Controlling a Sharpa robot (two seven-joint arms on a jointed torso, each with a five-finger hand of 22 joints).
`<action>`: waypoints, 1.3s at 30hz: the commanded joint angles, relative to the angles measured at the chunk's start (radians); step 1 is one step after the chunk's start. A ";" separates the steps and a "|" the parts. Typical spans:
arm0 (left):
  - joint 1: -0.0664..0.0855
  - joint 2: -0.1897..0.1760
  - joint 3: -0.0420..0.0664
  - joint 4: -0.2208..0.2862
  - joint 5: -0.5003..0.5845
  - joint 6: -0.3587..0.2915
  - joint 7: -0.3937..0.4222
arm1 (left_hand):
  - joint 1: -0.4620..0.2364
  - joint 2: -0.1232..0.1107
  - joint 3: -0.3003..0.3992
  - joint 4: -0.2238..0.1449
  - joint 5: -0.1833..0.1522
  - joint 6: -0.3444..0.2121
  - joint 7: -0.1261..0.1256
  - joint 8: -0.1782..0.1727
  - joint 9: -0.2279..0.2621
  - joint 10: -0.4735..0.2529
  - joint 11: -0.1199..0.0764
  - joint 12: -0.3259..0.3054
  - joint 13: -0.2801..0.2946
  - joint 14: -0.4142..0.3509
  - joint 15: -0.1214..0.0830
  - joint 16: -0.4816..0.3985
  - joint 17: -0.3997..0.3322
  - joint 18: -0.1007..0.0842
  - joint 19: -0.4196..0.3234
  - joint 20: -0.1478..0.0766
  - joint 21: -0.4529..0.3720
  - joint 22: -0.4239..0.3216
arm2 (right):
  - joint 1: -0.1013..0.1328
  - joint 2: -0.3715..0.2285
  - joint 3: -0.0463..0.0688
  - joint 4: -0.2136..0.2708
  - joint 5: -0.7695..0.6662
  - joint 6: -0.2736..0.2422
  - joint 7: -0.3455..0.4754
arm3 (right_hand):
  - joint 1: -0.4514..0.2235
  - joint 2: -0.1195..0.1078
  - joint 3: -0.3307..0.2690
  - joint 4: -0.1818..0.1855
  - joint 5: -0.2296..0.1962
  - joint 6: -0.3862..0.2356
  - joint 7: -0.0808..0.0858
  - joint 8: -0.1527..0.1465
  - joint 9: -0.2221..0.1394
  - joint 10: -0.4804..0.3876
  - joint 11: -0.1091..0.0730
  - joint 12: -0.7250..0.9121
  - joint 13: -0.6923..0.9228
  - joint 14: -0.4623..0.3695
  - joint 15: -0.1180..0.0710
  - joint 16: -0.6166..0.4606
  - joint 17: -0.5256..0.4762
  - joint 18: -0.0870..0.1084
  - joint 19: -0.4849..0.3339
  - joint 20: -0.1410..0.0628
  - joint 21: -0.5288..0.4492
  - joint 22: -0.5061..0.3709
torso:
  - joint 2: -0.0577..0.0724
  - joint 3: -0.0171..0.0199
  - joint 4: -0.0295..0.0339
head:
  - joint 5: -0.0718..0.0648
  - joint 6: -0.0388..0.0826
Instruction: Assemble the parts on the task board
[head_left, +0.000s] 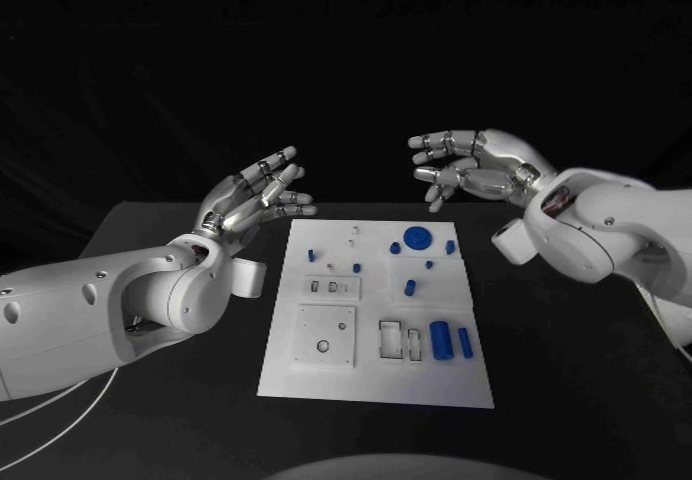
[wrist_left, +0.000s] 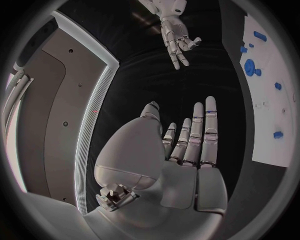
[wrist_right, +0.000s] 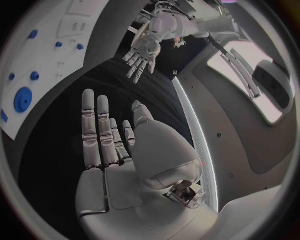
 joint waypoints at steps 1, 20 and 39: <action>0.013 -0.021 0.000 0.035 -0.083 -0.011 0.007 | 0.019 -0.001 -0.009 -0.002 0.027 0.017 0.011 0.004 0.001 0.009 0.004 0.019 -0.006 0.016 -0.001 0.013 -0.006 0.009 0.010 0.000 0.008 0.003 | 0.036 0.009 -0.002 0.012 -0.556 0.121 -0.178 | 0.025 -0.052 0.027 0.005 0.042 0.215 0.005 0.067 0.064 0.174 -0.036 0.110 0.026 0.184 -0.056 0.251 0.117 -0.018 0.225 -0.061 0.391 0.404 | 0.040 0.0079 0.0150 | -0.009 -0.015; 0.063 -0.109 0.000 0.161 -0.114 -0.035 -0.021 | 0.074 -0.003 -0.026 -0.002 0.201 0.113 0.065 0.018 0.006 0.012 -0.004 0.082 -0.038 0.028 -0.003 0.040 -0.043 0.008 -0.009 -0.002 0.017 0.004 | 0.076 0.109 -0.007 -0.075 -1.121 0.313 -0.345 | 0.008 -0.245 0.404 0.001 0.042 0.332 0.001 0.047 0.212 0.347 -0.068 0.025 0.040 0.423 -0.094 0.645 0.670 -0.130 0.513 -0.089 0.861 1.105 | 0.113 0.0341 0.0748 | -0.057 -0.012; 0.064 -0.115 0.000 0.162 -0.119 -0.015 -0.043 | 0.095 -0.005 -0.023 -0.002 0.244 0.186 0.094 0.040 0.013 0.008 -0.017 0.095 -0.043 0.022 -0.001 0.046 -0.056 0.007 -0.027 -0.001 0.013 0.001 | 0.012 0.159 -0.009 -0.141 -1.173 0.309 -0.348 | -0.094 -0.319 0.445 0.030 -0.017 0.299 0.032 0.005 0.262 0.368 -0.070 0.062 0.122 0.475 -0.097 0.699 0.789 -0.140 0.549 -0.089 0.882 1.153 | 0.105 0.0302 0.0666 | -0.062 -0.010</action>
